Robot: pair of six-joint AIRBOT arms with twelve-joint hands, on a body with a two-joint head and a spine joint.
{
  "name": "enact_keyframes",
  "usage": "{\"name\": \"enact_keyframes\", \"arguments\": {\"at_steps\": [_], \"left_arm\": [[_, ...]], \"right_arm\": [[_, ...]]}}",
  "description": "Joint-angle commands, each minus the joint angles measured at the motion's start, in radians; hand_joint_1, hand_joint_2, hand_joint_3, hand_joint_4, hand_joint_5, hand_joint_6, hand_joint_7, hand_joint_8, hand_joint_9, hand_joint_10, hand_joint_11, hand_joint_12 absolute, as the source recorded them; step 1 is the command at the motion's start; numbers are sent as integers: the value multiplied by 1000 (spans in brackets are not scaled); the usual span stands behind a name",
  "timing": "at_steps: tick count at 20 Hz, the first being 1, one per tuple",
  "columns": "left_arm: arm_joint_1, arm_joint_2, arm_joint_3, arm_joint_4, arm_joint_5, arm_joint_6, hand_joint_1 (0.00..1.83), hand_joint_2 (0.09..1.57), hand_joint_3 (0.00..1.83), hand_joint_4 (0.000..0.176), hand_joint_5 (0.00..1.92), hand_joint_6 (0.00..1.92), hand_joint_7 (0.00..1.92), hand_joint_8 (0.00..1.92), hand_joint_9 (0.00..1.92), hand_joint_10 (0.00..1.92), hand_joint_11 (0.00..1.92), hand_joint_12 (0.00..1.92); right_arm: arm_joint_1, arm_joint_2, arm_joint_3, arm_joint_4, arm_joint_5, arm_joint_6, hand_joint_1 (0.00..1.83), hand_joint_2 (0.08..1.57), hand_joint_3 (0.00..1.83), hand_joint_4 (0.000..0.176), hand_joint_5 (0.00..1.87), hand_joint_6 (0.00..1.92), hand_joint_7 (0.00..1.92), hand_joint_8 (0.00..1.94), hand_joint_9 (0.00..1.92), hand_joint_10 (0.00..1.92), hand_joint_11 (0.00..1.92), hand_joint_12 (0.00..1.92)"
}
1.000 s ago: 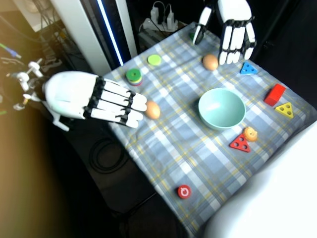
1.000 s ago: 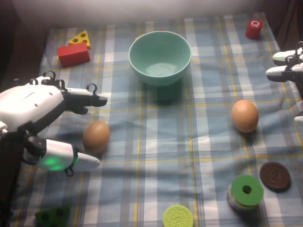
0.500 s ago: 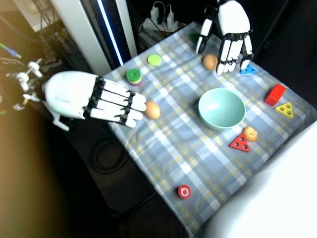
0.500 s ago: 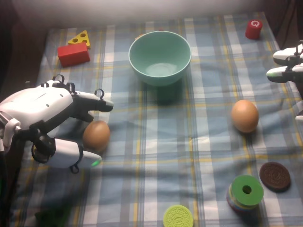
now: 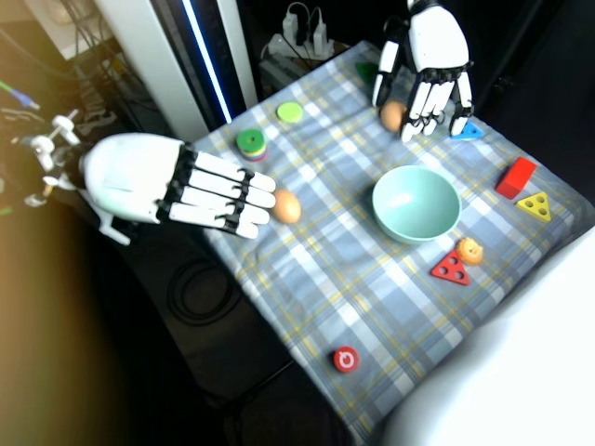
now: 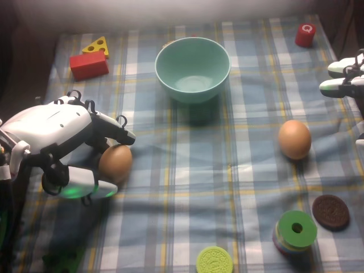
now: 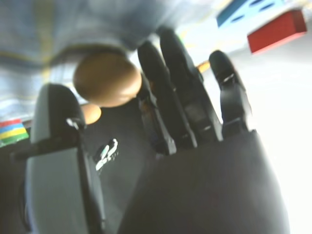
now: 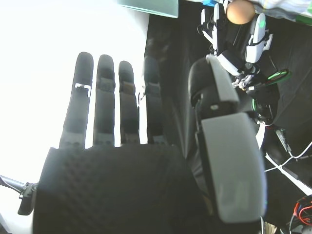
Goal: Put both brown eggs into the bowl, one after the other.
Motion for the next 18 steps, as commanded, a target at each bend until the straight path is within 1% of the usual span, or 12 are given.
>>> {"name": "enact_keyframes", "arguments": {"at_steps": [1, 3, 4, 5, 7, 8, 9, 10, 11, 14, 15, 18], "left_arm": [[-10, -10, 5, 12, -56, -4, 1051, 941, 6, 149, 777, 0, 978, 0, 831, 10, 0, 814], [-10, -11, 7, 6, -56, -4, 1078, 988, 11, 140, 832, 12, 983, 4, 809, 0, 0, 709], [-10, -13, 9, 0, -56, -4, 1298, 1051, 4, 121, 872, 26, 1037, 704, 823, 7, 0, 706], [-10, -14, 11, -4, -56, -4, 1338, 1081, 5, 108, 895, 16, 1003, 924, 837, 10, 0, 705], [-11, -16, 11, -8, -57, -4, 1358, 1069, 0, 95, 940, 6, 1040, 906, 885, 17, 0, 802], [-11, -17, 11, -9, -59, -4, 1270, 1062, 36, 0, 995, 623, 1087, 931, 914, 22, 0, 822], [-12, -19, 12, -12, -61, -4, 1241, 1097, 12, 0, 966, 813, 1045, 1028, 929, 23, 0, 815], [-13, -21, 14, -18, -66, -4, 1233, 1106, 1, 0, 975, 834, 1031, 1052, 954, 31, 0, 823], [-15, -22, 15, -22, -70, -4, 1228, 1109, 1, 0, 954, 886, 1040, 1025, 978, 37, 0, 815], [-19, -22, 16, -36, -99, -5, 1232, 1087, 0, 0, 1007, 827, 1090, 916, 1024, 41, 0, 836], [-23, -22, 15, -40, -117, -10, 1240, 1071, 0, 0, 1042, 761, 1124, 866, 1035, 39, 0, 811], [-42, -12, 18, 4, -170, -120, 1231, 1079, 0, 0, 1061, 732, 1076, 944, 1047, 30, 0, 692]], "right_arm": [[10, 7, 3, 25, 122, 7, 758, 1228, 0, 0, 487, 0, 403, 6, 409, 8, 136, 786], [10, 8, 4, 26, 122, 8, 790, 1223, 0, 0, 488, 3, 399, 2, 408, 5, 135, 787], [10, 8, 4, 26, 122, 9, 782, 1226, 0, 0, 481, 0, 394, 0, 409, 4, 131, 790], [10, 8, 4, 26, 122, 10, 776, 1225, 0, 0, 484, 2, 407, 5, 425, 10, 144, 796], [8, 8, 4, 26, 122, 10, 786, 1214, 0, 15, 477, 1, 441, 4, 478, 12, 188, 841], [8, 8, 4, 27, 122, 11, 784, 1218, 2, 18, 469, 0, 429, 0, 472, 5, 167, 836], [7, 8, 4, 27, 122, 11, 789, 1219, 2, 13, 474, 2, 435, 3, 477, 6, 171, 840], [7, 8, 4, 28, 122, 11, 807, 1219, 1, 1, 483, 4, 443, 5, 470, 2, 162, 832], [7, 8, 4, 28, 122, 11, 794, 1221, 2, 9, 474, 1, 443, 3, 461, 0, 145, 820], [5, 8, 4, 30, 122, 12, 818, 1215, 0, 18, 460, 0, 452, 4, 482, 7, 154, 827], [3, 8, 4, 31, 122, 12, 834, 1213, 0, 5, 475, 5, 463, 6, 492, 9, 151, 834], [0, 8, 5, 34, 122, 12, 751, 1241, 8, 0, 512, 15, 495, 9, 521, 12, 202, 869]]}}
